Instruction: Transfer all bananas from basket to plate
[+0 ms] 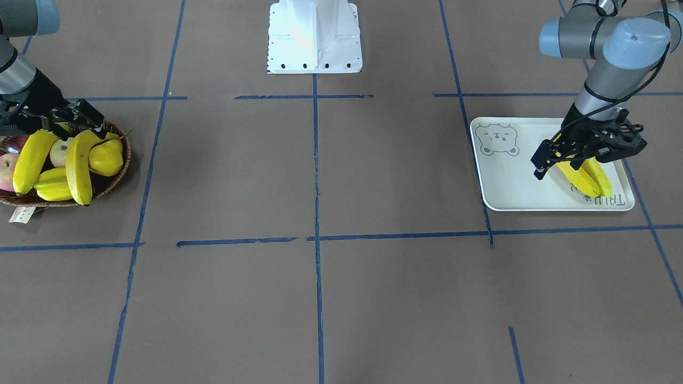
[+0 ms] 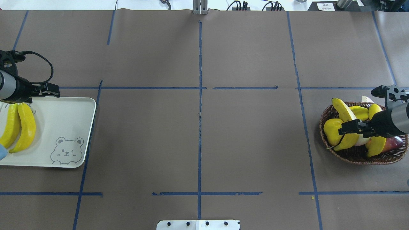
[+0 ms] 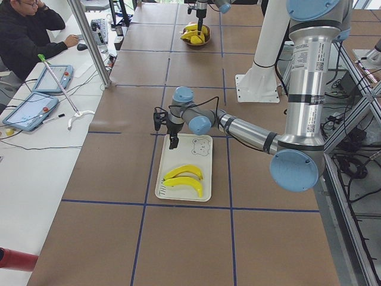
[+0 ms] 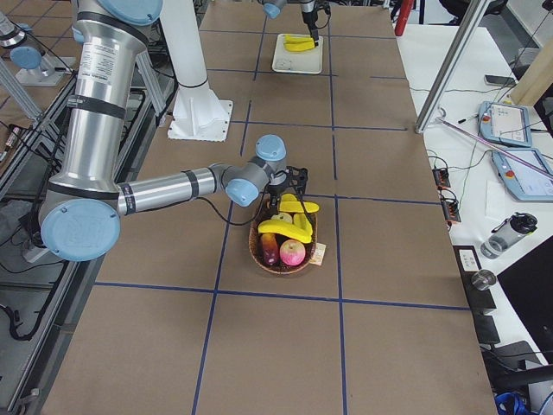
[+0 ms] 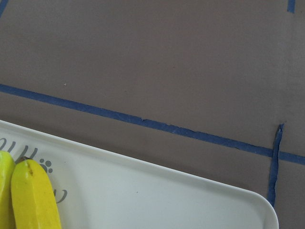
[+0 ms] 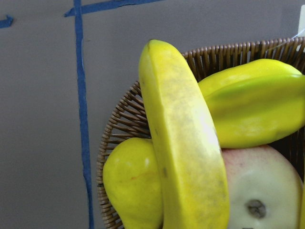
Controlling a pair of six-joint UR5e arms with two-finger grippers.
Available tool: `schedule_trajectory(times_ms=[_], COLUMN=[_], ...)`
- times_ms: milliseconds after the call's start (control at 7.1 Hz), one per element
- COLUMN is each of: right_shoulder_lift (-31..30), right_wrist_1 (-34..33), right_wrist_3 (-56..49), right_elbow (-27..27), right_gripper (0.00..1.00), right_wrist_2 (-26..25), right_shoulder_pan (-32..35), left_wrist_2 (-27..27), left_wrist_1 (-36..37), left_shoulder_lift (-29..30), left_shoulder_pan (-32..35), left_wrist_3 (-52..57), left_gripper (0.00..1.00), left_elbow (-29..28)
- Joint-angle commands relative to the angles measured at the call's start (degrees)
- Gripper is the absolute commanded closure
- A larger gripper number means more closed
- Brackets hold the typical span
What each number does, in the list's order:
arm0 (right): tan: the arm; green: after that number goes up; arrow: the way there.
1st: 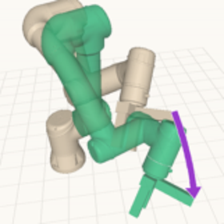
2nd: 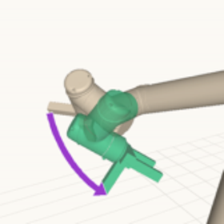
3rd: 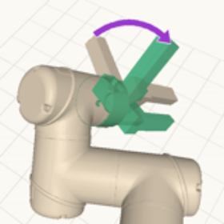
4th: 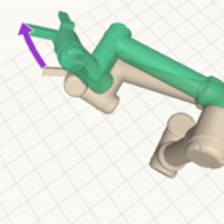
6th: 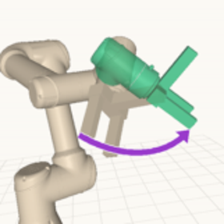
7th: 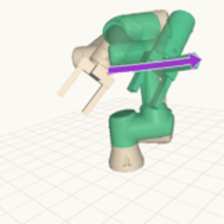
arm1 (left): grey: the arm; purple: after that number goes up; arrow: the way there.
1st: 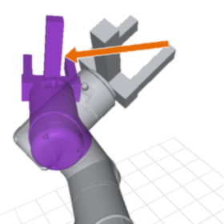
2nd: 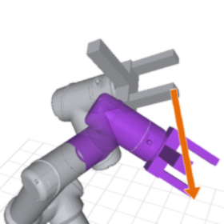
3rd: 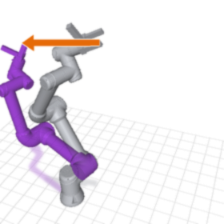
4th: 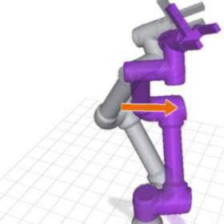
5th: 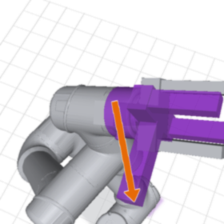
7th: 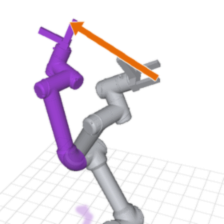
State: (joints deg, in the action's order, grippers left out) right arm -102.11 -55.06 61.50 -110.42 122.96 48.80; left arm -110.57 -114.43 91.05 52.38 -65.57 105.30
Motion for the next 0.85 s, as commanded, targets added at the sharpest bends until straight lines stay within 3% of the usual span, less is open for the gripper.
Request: schedule_trajectory(times_ms=[0,282,423,705], right_shoulder_lift=[0.42,0.42,0.42,0.51], right_wrist_1=[-0.04,-0.04,-0.04,-0.22], right_wrist_3=[0.03,-0.06,-0.15,-0.15], right_elbow=[0.64,0.65,0.65,0.47], right_gripper=[0.11,0.62,0.79,0.94], right_wrist_2=[0.00,0.35,0.79,3.77], right_shoulder_pan=[0.24,1.38,2.34,4.89], left_wrist_2=[0.00,0.00,0.00,0.00], left_wrist_1=[0.00,0.09,0.35,0.70], left_shoulder_lift=[0.00,0.00,0.00,0.00], left_shoulder_pan=[0.00,0.00,0.00,0.00], left_wrist_3=[0.00,0.00,0.00,0.00], left_gripper=[0.00,0.00,0.00,0.00], left_elbow=[-0.01,-0.01,-0.01,-0.01])
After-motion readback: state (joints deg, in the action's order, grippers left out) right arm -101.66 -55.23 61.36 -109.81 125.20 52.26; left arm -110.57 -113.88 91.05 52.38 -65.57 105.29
